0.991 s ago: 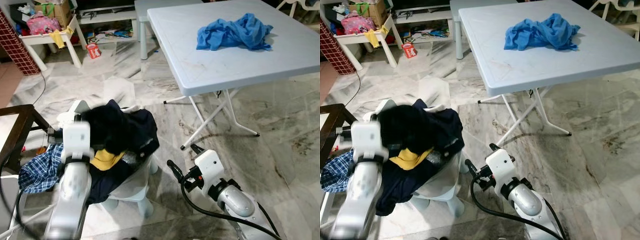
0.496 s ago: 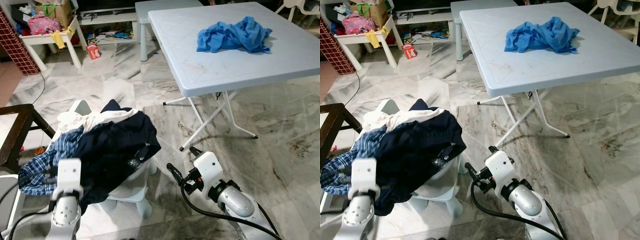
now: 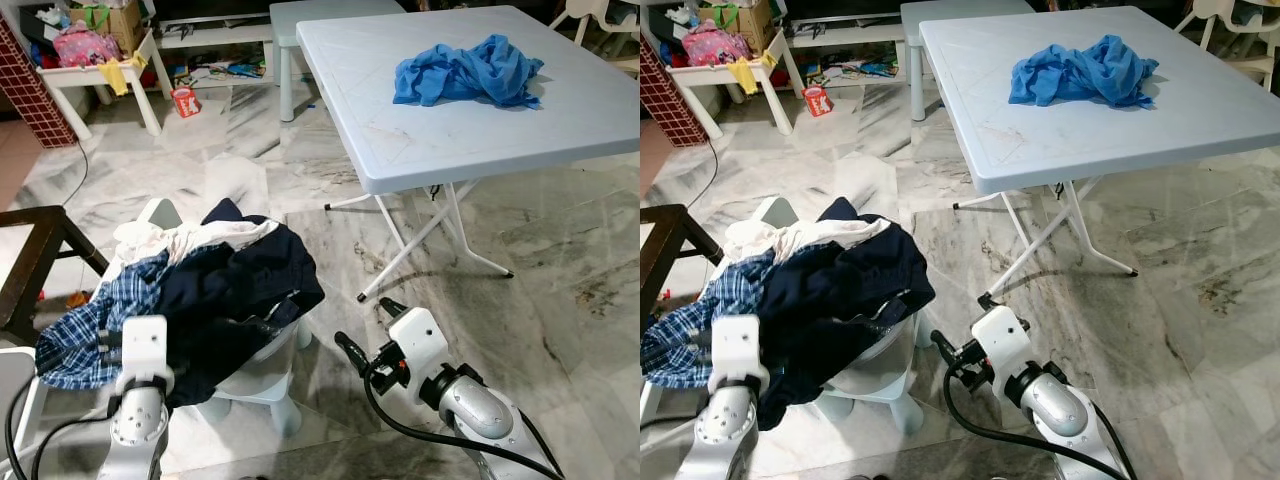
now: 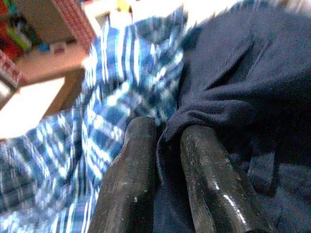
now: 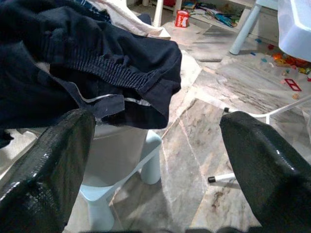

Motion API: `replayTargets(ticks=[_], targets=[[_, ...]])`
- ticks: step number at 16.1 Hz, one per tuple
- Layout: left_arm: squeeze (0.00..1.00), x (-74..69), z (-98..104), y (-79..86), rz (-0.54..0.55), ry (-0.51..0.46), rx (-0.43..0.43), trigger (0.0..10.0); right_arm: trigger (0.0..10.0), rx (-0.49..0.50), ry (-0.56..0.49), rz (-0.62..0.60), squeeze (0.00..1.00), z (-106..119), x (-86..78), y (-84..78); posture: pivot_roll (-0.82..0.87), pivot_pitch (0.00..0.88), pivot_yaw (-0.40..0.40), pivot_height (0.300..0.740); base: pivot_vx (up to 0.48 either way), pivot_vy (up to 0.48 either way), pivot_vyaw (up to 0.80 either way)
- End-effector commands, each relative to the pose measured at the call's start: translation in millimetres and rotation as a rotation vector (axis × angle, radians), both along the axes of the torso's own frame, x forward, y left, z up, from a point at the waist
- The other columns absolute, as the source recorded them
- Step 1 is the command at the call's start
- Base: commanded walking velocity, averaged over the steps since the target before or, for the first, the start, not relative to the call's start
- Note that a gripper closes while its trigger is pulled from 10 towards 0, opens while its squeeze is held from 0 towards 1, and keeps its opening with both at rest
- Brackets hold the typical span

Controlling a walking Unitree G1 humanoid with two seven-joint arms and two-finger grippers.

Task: Hang hanger

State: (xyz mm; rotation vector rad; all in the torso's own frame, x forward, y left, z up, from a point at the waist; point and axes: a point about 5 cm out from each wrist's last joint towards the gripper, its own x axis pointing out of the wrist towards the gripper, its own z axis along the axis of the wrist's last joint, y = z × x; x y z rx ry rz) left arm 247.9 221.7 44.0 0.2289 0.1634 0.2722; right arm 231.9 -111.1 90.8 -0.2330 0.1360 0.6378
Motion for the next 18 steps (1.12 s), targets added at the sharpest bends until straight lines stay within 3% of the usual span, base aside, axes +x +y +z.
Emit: replayTargets(ticks=[1,6,9,10,11,12,13,15,18], targets=[[1.0,-1.5,12.9,-8.9,-0.05,-0.068,0.04,10.0,10.0,0.002,-0.001,0.021,0.0,1.7,-1.2,2.6,-0.13,0.11,0.008,0.74,0.0,0.0,0.0],[1.0,-12.9,28.5,-27.5,-0.12,-0.153,0.084,10.0,10.0,0.003,-0.003,0.049,0.0,2.6,3.2,6.8,-0.11,0.112,-0.008,0.74,0.0,0.0,0.0],[1.0,-25.7,9.7,-19.8,-0.053,-0.046,0.069,10.0,10.0,0.0,-0.002,0.054,0.0,2.4,3.0,6.3,-0.11,0.111,-0.01,0.74,0.0,0.0,0.0],[1.0,-30.3,-0.3,-16.8,-0.019,0.002,-0.015,10.0,10.0,-0.001,0.0,0.055,0.0,2.1,2.3,5.7,-0.12,0.108,-0.01,0.74,0.0,0.0,0.0],[1.0,-33.9,-6.7,-25.6,-0.081,0.019,-0.149,10.0,10.0,-0.007,0.004,0.054,0.0,1.6,2.0,3.5,-0.12,0.107,-0.011,0.74,0.0,0.0,0.0],[1.0,-37.6,-9.8,-36.6,-0.178,0.032,-0.203,10.0,10.0,-0.011,0.004,0.052,0.0,1.4,2.1,2.5,-0.12,0.106,-0.014,0.74,0.0,0.0,0.0],[1.0,-38.6,-11.0,-39.6,-0.197,0.034,-0.22,10.0,10.0,-0.011,0.004,0.052,0.0,1.4,2.4,2.0,-0.12,0.106,-0.014,0.74,0.0,0.0,0.0],[1.0,-46.0,-13.1,-36.6,-0.204,0.038,-0.124,10.0,10.0,-0.018,0.003,0.056,0.0,1.3,2.8,1.2,-0.12,0.102,-0.02,0.74,0.0,0.0,0.0],[1.0,-46.2,-0.4,-41.5,-0.261,-0.033,0.013,10.0,10.0,-0.022,0.002,0.065,0.0,1.5,3.3,1.6,-0.12,0.102,-0.03,0.74,0.0,0.0,0.0]])
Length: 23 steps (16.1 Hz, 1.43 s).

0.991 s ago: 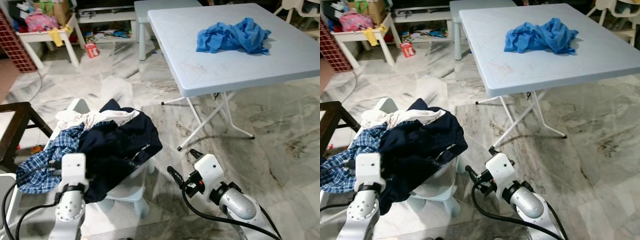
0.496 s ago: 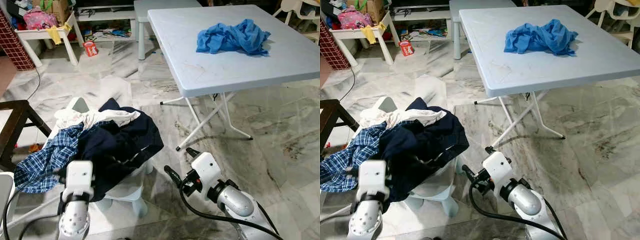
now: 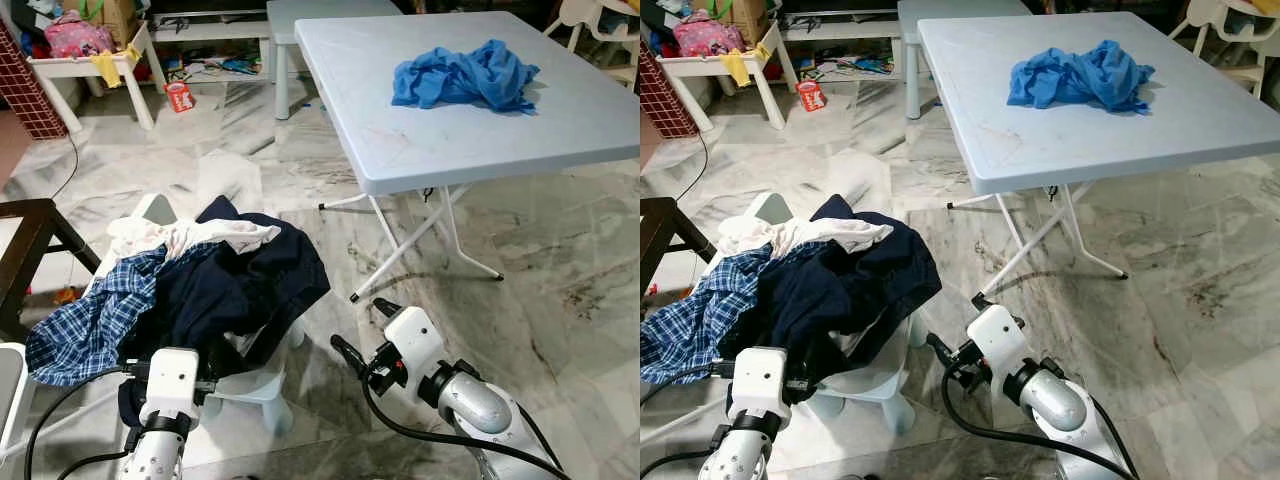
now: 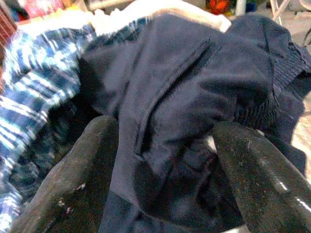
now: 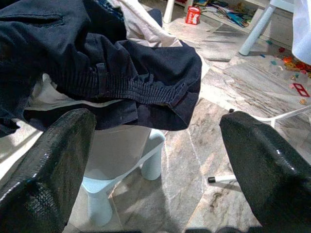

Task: Hang hanger

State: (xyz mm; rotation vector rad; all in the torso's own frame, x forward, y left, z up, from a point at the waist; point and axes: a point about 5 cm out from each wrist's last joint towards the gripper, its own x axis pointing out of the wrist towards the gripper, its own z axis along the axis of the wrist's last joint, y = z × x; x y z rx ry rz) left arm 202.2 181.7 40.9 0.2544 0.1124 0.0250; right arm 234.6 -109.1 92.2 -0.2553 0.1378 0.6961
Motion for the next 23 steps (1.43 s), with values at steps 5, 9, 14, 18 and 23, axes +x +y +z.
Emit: replayTargets(ticks=[5,9,14,18,23], targets=[[1.0,-2.6,0.6,-14.4,-0.078,-0.029,0.065,10.0,10.0,-0.011,-0.003,0.016,0.0,0.2,1.4,0.3,-0.12,0.101,-0.031,0.74,0.0,0.0,0.0],[1.0,11.4,-17.6,-27.0,-0.127,0.073,0.077,10.0,10.0,-0.008,-0.005,0.017,0.0,0.1,1.5,2.9,-0.13,0.101,-0.025,0.74,0.0,0.0,0.0],[1.0,56.1,-28.1,-9.5,0.016,0.162,0.175,10.0,10.0,-0.012,-0.011,0.005,0.0,0.4,-0.7,4.2,-0.16,0.101,-0.005,0.74,0.0,0.0,0.0],[0.0,60.2,-47.6,-11.2,-0.003,0.326,0.099,10.0,10.0,-0.018,-0.009,-0.017,0.0,-0.8,-2.8,1.7,-0.17,0.104,0.017,0.74,0.0,0.0,0.0],[0.0,48.3,-52.1,-18.2,-0.067,0.377,0.09,10.0,10.0,-0.02,-0.004,-0.027,0.0,-2.8,-3.9,2.0,-0.16,0.107,0.021,0.74,0.0,0.0,0.0]])
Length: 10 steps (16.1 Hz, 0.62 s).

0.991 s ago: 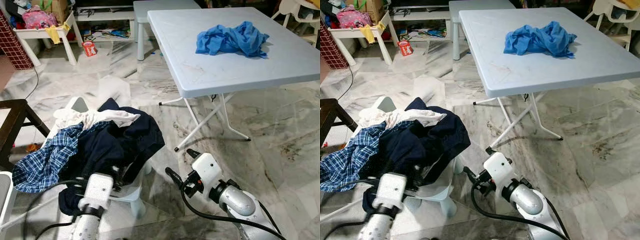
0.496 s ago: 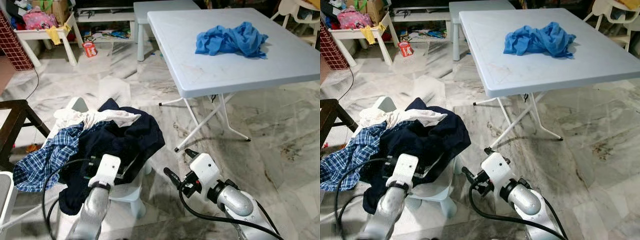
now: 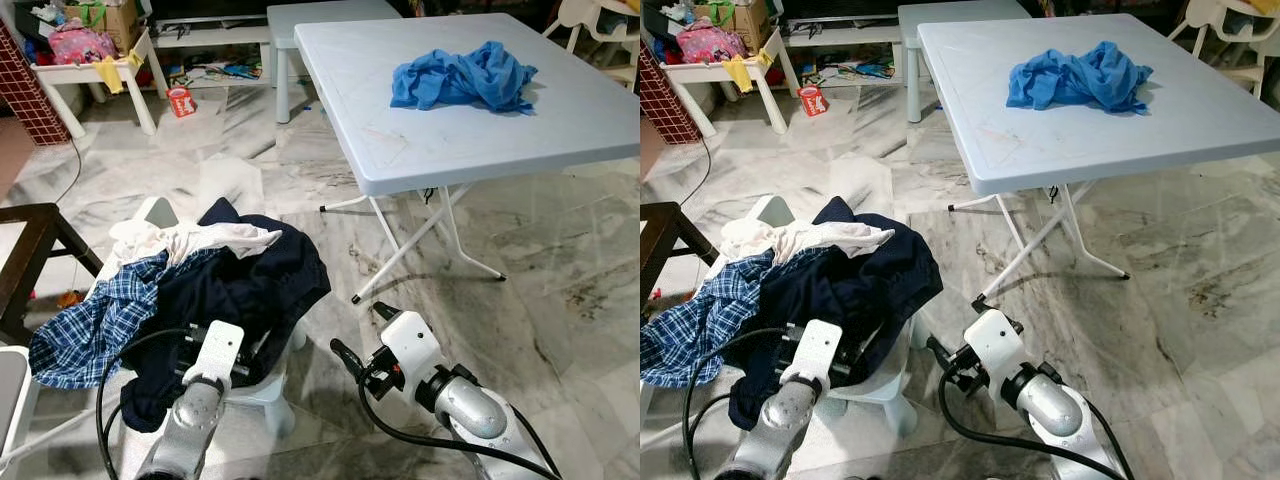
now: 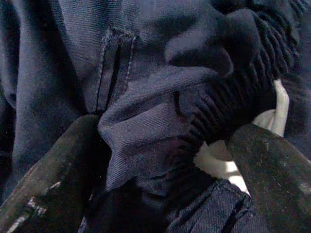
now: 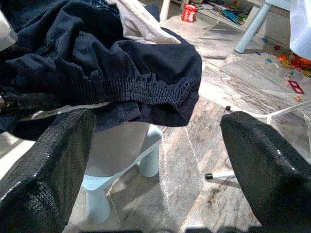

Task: Hang hanger

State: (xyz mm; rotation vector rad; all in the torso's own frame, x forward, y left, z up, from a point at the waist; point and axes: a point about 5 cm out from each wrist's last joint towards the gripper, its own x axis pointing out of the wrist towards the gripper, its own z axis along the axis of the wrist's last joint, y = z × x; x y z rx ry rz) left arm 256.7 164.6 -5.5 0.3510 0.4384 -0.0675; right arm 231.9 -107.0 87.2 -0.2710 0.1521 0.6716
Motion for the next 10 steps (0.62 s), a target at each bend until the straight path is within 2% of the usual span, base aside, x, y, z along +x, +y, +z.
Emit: replayTargets(ticks=[1,2,3,4,5,8,10], targets=[[0.0,-7.5,-4.7,-1.3,-0.005,0.039,-0.002,10.0,10.0,0.001,-0.008,-0.002,0.0,2.0,-1.1,0.3,-0.15,0.108,0.021,0.74,0.0,0.0,0.0],[0.0,-10.1,-4.5,-1.6,0.005,0.038,-0.002,5.5,10.0,0.002,-0.007,0.001,0.0,1.9,-0.8,1.3,-0.15,0.108,0.018,0.74,0.0,0.0,0.0],[0.0,-12.2,-4.0,-3.8,0.009,0.04,-0.011,4.2,10.0,0.003,-0.008,0.006,0.0,2.1,-0.2,2.6,-0.15,0.108,0.016,0.74,0.0,0.0,0.0],[0.0,-11.8,3.0,-9.0,0.005,0.013,-0.026,5.2,10.0,0.004,-0.008,0.009,0.0,2.4,0.7,3.2,-0.15,0.108,0.015,0.74,0.0,0.0,0.0],[0.0,-11.8,4.3,-9.9,0.0,0.007,-0.026,10.0,10.0,0.003,-0.008,0.009,0.0,2.4,0.9,2.9,-0.15,0.108,0.013,0.74,0.0,0.0,0.0],[0.0,-14.9,20.5,-16.9,-0.062,-0.071,0.048,10.0,10.0,-0.003,-0.005,0.012,0.0,1.7,-0.4,1.7,-0.15,0.108,0.012,0.74,0.0,0.0,0.0],[0.0,-18.7,23.2,-20.3,-0.095,-0.085,0.083,10.0,10.0,-0.004,-0.004,0.011,0.0,1.4,-1.0,1.2,-0.15,0.108,0.009,0.74,0.0,0.0,0.0]])
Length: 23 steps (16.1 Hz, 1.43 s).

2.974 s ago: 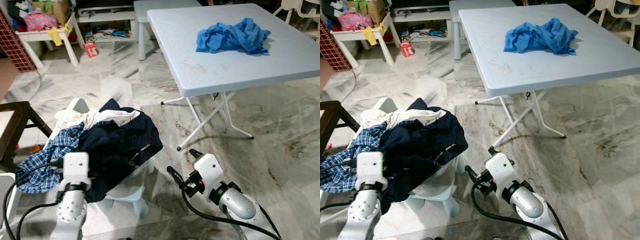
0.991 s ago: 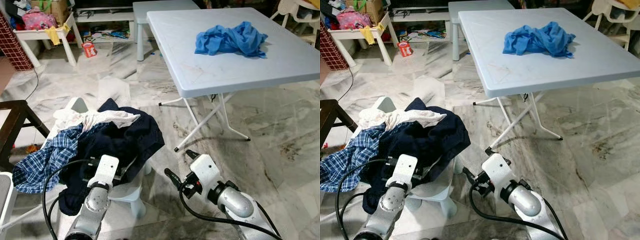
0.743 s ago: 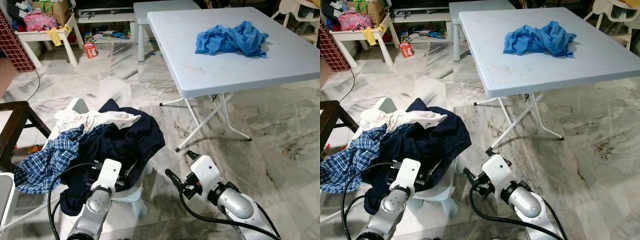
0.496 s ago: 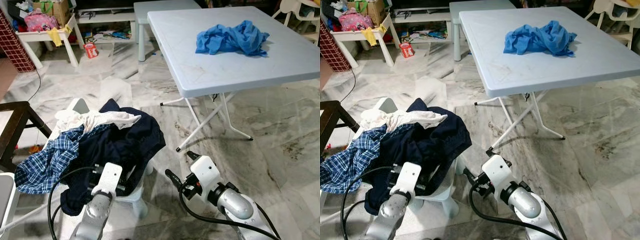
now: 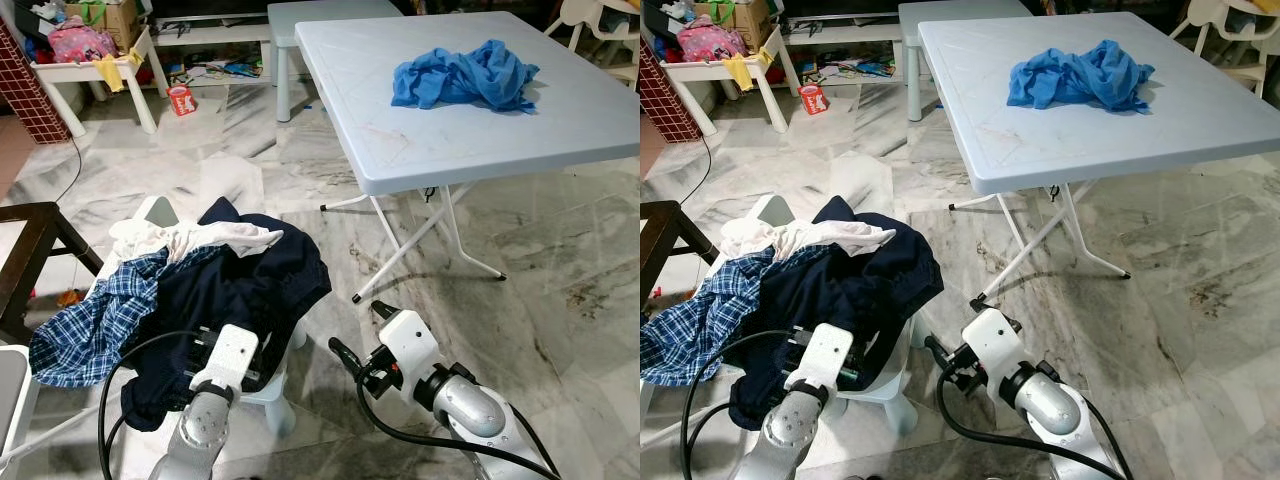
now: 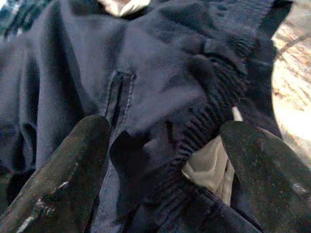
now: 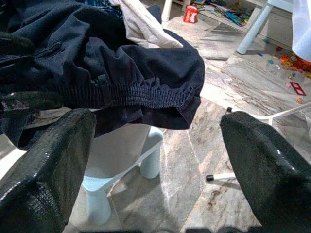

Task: Hang hanger

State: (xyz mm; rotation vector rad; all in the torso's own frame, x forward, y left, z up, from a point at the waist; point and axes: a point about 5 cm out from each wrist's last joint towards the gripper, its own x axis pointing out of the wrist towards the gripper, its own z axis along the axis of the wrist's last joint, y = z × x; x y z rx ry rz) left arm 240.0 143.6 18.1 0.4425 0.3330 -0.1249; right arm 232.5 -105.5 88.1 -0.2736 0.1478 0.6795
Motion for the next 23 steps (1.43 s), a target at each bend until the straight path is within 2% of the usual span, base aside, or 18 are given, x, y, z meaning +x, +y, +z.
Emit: replayTargets(ticks=[1,2,4,5,6,8,9,11,12,13,15,17,18,19,21,23], targets=[[0.0,-3.2,1.5,-1.4,-0.033,-0.011,0.041,10.0,10.0,-0.004,0.0,0.002,0.0,0.3,-1.8,-0.5,-0.15,0.108,0.009,0.74,0.0,0.0,0.0],[0.0,-8.6,2.6,-5.8,-0.087,-0.038,0.086,10.0,10.0,-0.006,0.002,0.003,0.0,0.1,-2.2,-0.9,-0.15,0.108,0.007,0.74,0.0,0.0,0.0],[0.0,-14.5,0.6,-8.5,-0.118,-0.052,0.092,10.0,10.0,-0.007,0.004,0.005,0.0,0.1,-2.2,-1.4,-0.15,0.11,0.005,0.74,0.0,0.0,0.0],[0.6,-18.0,0.2,-8.9,-0.121,-0.058,0.084,10.0,10.0,-0.008,0.004,0.006,0.0,0.1,-2.2,-1.7,-0.15,0.11,0.002,0.74,0.0,0.0,0.0],[1.0,-21.5,-1.6,-7.0,-0.103,-0.051,0.068,10.0,10.0,-0.009,0.005,0.008,0.0,0.1,-2.4,-1.9,-0.15,0.11,-0.001,0.74,0.0,0.0,0.0],[1.0,-27.5,-5.4,7.0,0.031,-0.018,0.023,10.0,10.0,-0.013,0.009,0.016,0.0,-0.6,-2.4,-1.9,-0.14,0.111,-0.008,0.74,0.0,0.0,0.0],[1.0,-28.4,-11.5,12.2,0.092,0.031,-0.014,10.0,10.0,-0.015,0.011,0.023,0.0,-0.9,-2.0,-1.3,-0.14,0.11,-0.01,0.74,0.0,0.0,0.0],[1.0,-27.2,-18.0,10.9,0.112,0.072,-0.057,10.0,10.0,-0.016,0.011,0.03,0.0,-0.9,-1.7,-0.9,-0.14,0.108,-0.012,0.74,0.0,0.0,0.0],[0.0,-23.5,-22.5,4.8,0.099,0.092,-0.098,10.0,10.0,-0.015,0.015,0.038,0.0,-0.9,-1.4,-0.5,-0.15,0.108,-0.013,0.74,0.0,0.0,0.0],[0.0,-20.3,-23.5,0.5,0.095,0.097,-0.114,10.0,10.0,-0.015,0.019,0.042,0.0,-1.1,-1.4,-0.9,-0.15,0.107,-0.012,0.74,0.0,0.0,0.0],[0.0,-5.6,-25.4,-15.2,0.076,0.14,-0.206,10.0,10.0,-0.021,0.034,0.057,0.0,-1.5,-1.2,-5.0,-0.16,0.103,-0.006,0.74,0.0,0.0,0.0],[0.0,6.3,-21.5,-22.0,0.048,0.135,-0.222,10.0,10.0,-0.029,0.052,0.074,0.0,-1.4,-0.9,-9.6,-0.17,0.103,0.001,0.74,0.0,0.0,0.0],[0.0,9.8,-21.8,-21.1,0.054,0.145,-0.221,4.4,10.0,-0.03,0.083,0.095,0.0,-2.8,-2.6,-12.5,-0.18,0.103,0.005,0.74,0.0,0.0,0.0],[0.0,10.7,-26.3,-17.4,0.067,0.174,-0.213,0.0,10.0,-0.047,0.125,0.133,0.0,-6.5,-6.1,-16.8,-0.18,0.103,0.01,0.74,0.0,0.0,0.0],[0.0,7.1,-34.3,-10.5,0.082,0.214,-0.204,0.0,10.0,-0.078,0.181,0.183,0.0,-12.2,-11.7,-21.4,-0.18,0.104,0.014,0.74,0.0,0.0,0.0],[0.0,2.6,-38.1,-3.4,0.119,0.23,-0.208,0.0,10.0,-0.107,0.176,0.189,0.0,-14.5,-12.1,-22.8,-0.17,0.103,0.014,0.74,0.0,0.0,0.0]])
